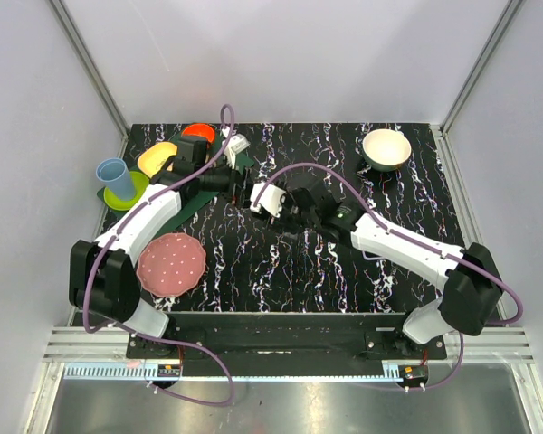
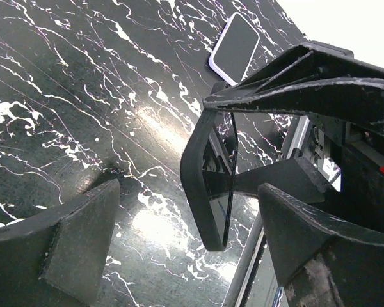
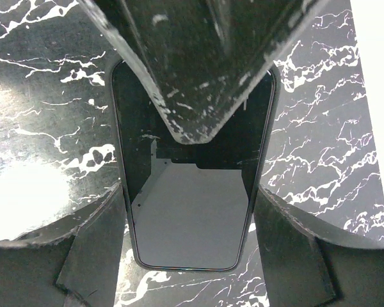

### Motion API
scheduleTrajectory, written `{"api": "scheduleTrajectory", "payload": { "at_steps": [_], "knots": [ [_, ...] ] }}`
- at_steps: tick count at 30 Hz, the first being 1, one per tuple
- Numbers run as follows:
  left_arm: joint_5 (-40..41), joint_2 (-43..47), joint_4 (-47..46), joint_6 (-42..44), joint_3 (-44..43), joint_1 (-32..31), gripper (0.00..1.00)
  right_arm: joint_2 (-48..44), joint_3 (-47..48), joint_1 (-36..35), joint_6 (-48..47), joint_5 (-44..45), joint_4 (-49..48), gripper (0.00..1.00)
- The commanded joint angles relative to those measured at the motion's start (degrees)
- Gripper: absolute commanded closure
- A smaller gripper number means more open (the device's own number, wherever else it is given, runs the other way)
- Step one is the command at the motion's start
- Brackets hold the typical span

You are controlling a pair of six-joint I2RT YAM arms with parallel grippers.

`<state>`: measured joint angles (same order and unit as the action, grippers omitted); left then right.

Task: Take the phone out of the phone case
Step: Pick up the phone at the center of the board.

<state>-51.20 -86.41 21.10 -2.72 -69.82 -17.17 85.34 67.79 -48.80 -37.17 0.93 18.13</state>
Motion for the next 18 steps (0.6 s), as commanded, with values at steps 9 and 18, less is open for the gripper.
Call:
{"api": "scheduleTrajectory", "payload": {
  "at_steps": [9,18],
  "knots": [
    [-2.68,-2.45,-1.33,-0.62,-2.34,-1.9,0.22,-1.41,3.58,-2.35,0.34,3.82,-6.35,1.0],
    [-2.24,-3.59,-1.5,-0.44,-2.25,-3.05,0.3,0.18,3.93,-3.85,-1.24,7.07,-7.85,1.0]
  ]
}}
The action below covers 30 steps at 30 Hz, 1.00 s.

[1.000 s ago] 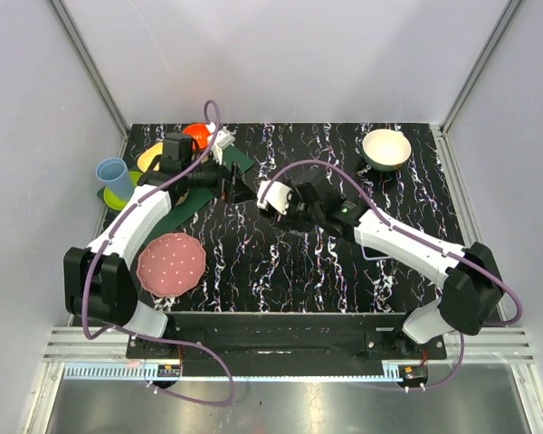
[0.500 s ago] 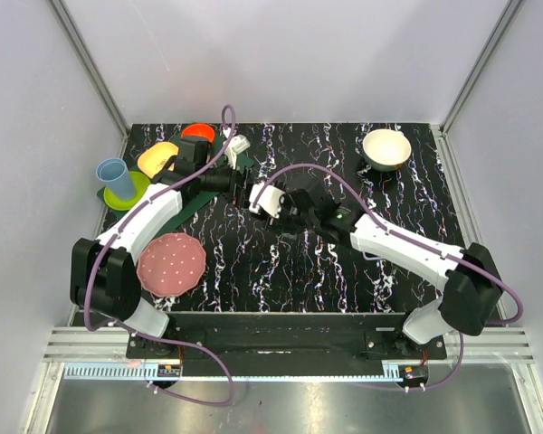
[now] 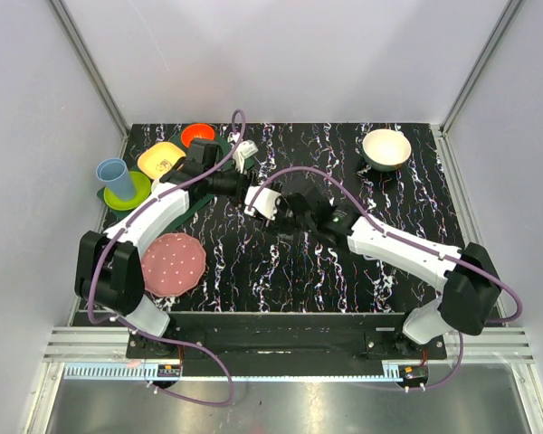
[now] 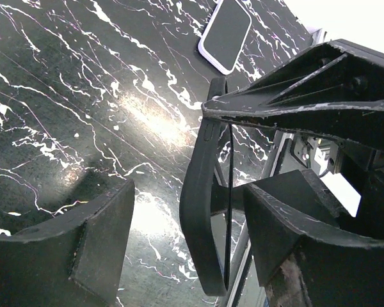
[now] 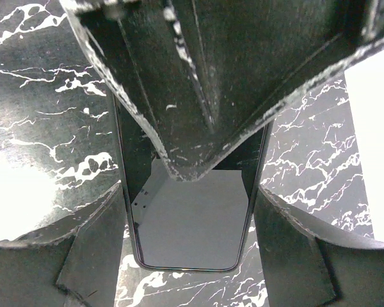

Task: Take the phone out of the phone case
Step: Pick up the phone at the center of the board.

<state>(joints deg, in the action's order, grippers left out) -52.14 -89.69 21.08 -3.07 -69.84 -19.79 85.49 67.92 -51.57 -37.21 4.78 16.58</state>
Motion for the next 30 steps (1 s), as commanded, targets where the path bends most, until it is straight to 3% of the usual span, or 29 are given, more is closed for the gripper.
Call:
{"api": "scheduleTrajectory", "payload": {
  "at_steps": [1,30],
  "knots": [
    [-1.3,-0.48,-1.39,-0.09,-2.14,-0.6,0.32,0.11,3.89,-1.34,-1.37,3.48,-6.3,1.0],
    [-1.12,-0.93,-0.95,1.14,-1.79,-2.0,0.69,1.17,3.01,-2.57,-3.66,7.79,-9.55,1.0]
  ]
}}
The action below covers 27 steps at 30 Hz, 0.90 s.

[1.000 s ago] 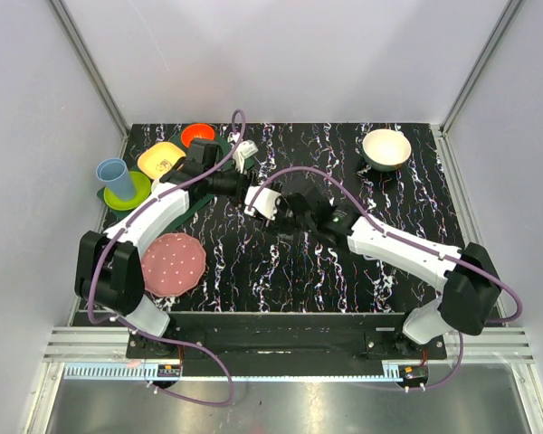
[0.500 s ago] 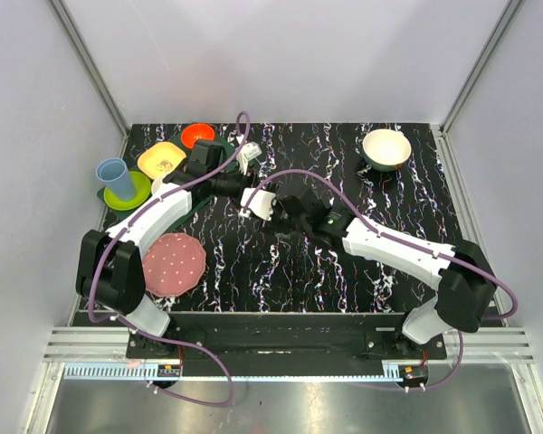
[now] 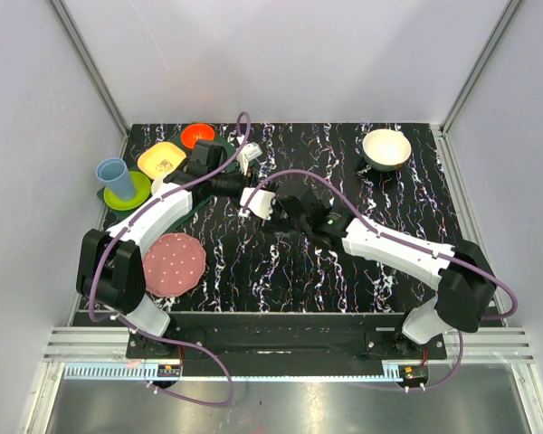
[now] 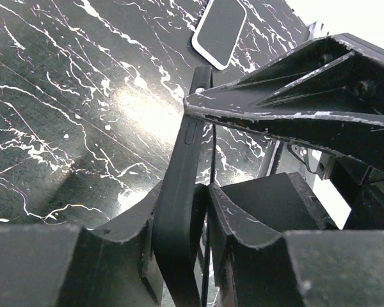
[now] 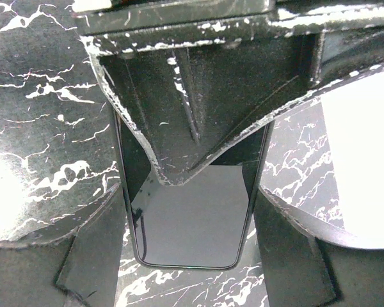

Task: Take the phone out of the phone case
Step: Pick up the phone at the center of the board.

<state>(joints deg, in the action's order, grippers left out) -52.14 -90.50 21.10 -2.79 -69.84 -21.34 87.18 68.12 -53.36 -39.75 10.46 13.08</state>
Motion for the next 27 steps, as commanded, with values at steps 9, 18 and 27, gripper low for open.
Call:
{"api": "scheduleTrajectory", "payload": {
  "at_steps": [9,18,27],
  "knots": [
    [-1.03,-0.12,-0.54,1.29,-1.96,-0.54,0.83,-0.61,1.93,-0.86,-2.0,3.16,-7.72,1.0],
    [-0.6,-0.47,0.25,1.91,-2.67,-0.81,1.0,-0.87,1.58,-0.86,-2.26,3.78,-8.42,0.91],
    [1.95,-0.12,4.12,4.8,-5.3,-0.81,1.0,-2.62,1.05,-0.87,-3.06,4.84,-8.69,0.11]
  ]
}}
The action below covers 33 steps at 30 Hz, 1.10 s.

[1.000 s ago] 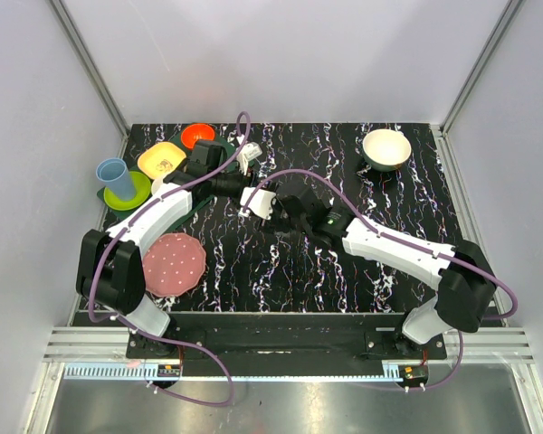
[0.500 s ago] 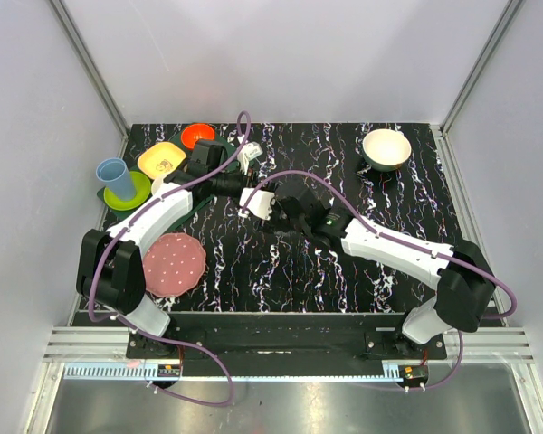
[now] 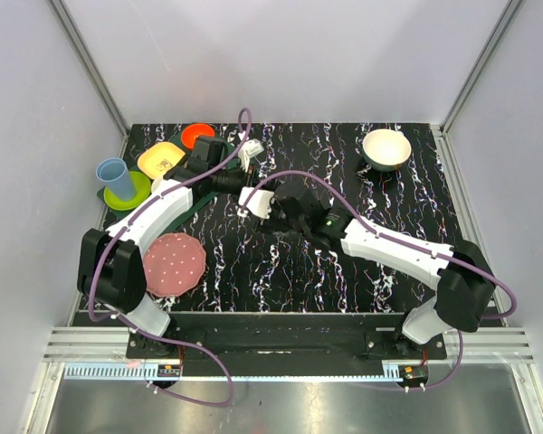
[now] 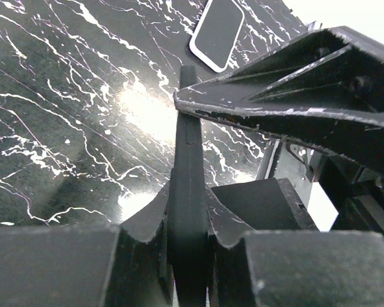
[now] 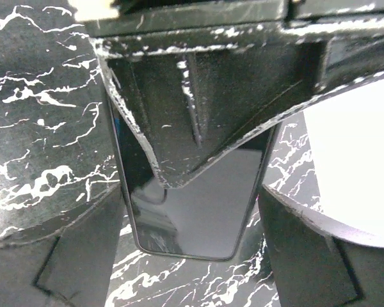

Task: Take the phone out of the phone case
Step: Pick up the phone at the center of the board.

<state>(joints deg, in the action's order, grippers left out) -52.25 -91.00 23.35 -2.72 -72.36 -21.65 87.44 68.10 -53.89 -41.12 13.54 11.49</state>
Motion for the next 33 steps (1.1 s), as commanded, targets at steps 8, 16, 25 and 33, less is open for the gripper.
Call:
{"api": "scheduleTrajectory", "payload": {
  "at_steps": [8,16,25,33],
  "knots": [
    [3.9,0.91,3.54,6.5,-4.02,-0.5,1.0,-6.05,-1.91,-0.34,-2.12,-0.88,-5.6,0.0],
    [4.88,2.4,3.89,7.91,-3.84,0.2,1.0,-9.47,-1.74,3.08,1.91,-12.3,2.13,0.0],
    [5.32,7.06,2.93,9.4,-2.7,1.7,1.0,-12.9,-1.65,8.79,5.0,-20.12,6.0,0.0],
    [4.97,12.6,-0.41,6.42,-1.65,7.05,1.0,-17.82,-3.49,13.72,6.93,-25.22,7.67,0.0]
  ]
}}
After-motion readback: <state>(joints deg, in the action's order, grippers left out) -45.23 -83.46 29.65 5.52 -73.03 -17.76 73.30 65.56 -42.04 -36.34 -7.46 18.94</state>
